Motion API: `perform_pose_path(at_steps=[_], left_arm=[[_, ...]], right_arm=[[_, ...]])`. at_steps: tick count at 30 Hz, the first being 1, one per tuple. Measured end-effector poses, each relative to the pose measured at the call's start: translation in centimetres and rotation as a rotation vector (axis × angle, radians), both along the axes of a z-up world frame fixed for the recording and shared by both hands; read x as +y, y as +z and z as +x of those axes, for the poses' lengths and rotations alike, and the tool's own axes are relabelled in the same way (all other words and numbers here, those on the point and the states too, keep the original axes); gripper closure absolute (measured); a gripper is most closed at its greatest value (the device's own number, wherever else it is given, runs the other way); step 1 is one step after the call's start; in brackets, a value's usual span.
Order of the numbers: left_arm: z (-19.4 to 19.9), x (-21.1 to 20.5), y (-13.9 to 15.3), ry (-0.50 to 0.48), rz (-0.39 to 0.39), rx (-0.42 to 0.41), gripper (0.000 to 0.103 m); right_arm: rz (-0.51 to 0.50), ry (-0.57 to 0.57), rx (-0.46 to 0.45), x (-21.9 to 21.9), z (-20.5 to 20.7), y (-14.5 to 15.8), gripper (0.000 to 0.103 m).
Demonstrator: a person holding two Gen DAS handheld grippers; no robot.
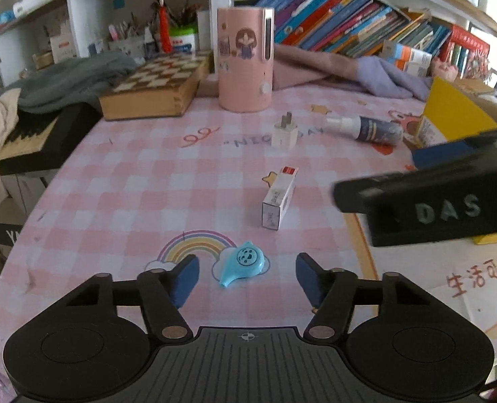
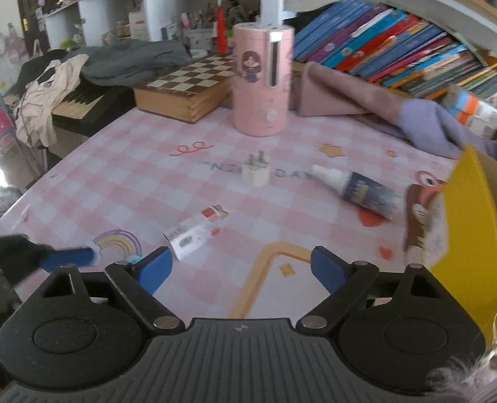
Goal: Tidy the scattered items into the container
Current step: 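Move the left gripper to the blue whistle toy while the right gripper approaches the white medicine box, then grasp the blue whistle toy with the left gripper while the right gripper grasps the white medicine box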
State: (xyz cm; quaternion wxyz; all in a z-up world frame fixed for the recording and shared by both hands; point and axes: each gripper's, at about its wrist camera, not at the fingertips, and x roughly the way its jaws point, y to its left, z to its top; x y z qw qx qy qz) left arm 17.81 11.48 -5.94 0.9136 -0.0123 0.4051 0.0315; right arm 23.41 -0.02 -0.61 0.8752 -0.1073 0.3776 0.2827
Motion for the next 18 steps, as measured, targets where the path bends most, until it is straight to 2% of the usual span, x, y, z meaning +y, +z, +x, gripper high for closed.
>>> perform_pose_path(at_steps=[2,6,12,15,17,18], left_arm=[[0.5,0.1,-0.3,0.004,-0.005,0.008,0.044],[1.4,0.4,-1.0,0.006,-0.019,0.032,0.056],[1.6,0.4,-1.4,-0.005,-0.011,0.021,0.063],[1.5,0.5,-1.4,0.0,-0.005,0.015,0.071],[1.5,0.7,-1.3,0.003,-0.007,0.016,0.075],[1.5,0.9,-1.2,0.002,-0.013,0.017,0.075]], right_arm=[[-0.002,0.032,0.005,1.0,0.5,-0.3,0.015],[-0.014,0.087,0.032,2.9,1.4,-1.2,0.018],[-0.017,0.101,0.091,4.9,3.2,-2.7,0.023],[-0.016,0.09,0.128,5.5,4.1,-3.4,0.035],[-0.017,0.086,0.165,5.5,4.6,-3.9,0.055],[-0.008,0.084,0.188,5.3,4.9,-4.1,0.06]])
